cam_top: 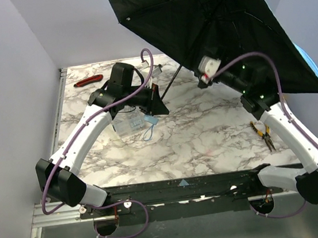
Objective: Open the umbrella
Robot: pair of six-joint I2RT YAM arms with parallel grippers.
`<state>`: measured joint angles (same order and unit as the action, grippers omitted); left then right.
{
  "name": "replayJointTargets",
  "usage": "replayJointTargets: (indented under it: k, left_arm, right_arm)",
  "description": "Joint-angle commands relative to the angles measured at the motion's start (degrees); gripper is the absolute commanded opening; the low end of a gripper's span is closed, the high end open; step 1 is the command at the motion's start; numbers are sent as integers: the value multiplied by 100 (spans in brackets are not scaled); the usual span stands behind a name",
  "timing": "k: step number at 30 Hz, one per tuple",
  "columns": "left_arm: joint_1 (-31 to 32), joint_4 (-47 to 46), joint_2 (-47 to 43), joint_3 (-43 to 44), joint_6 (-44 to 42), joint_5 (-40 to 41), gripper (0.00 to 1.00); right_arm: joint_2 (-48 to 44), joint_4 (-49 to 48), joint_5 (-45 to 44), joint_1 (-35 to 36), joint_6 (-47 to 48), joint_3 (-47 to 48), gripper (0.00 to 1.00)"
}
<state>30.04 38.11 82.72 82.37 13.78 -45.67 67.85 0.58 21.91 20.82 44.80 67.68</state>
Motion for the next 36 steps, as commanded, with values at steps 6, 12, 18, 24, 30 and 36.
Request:
replayJointTargets:
  k: [6, 12, 18, 24, 30, 36]
  left_arm:
    - [-77, 583, -375, 50, -1220, -32, 0]
    - [-77, 782, -492, -122, -1555, 52, 0]
    - [-128, 755, -490, -135, -1469, 29, 0]
    - [-313, 838, -400, -96, -1405, -140, 0]
    - [-325, 1052, -288, 55, -1598, -205, 0]
    - [-324, 1220, -265, 159, -1773, -271, 0]
  right_arm:
    - [338, -1762, -799, 87, 5028, -944, 83]
    - [816, -2725, -577, 57, 5485, -868, 72]
    - [816, -2929, -439, 34, 5723, -994, 57]
    - [477, -2831, -565, 36, 5732, -1206, 57]
    - [305, -2682, -512, 27, 5748, -1279, 57]
    - [652, -2804, -400, 27, 5808, -1224, 57]
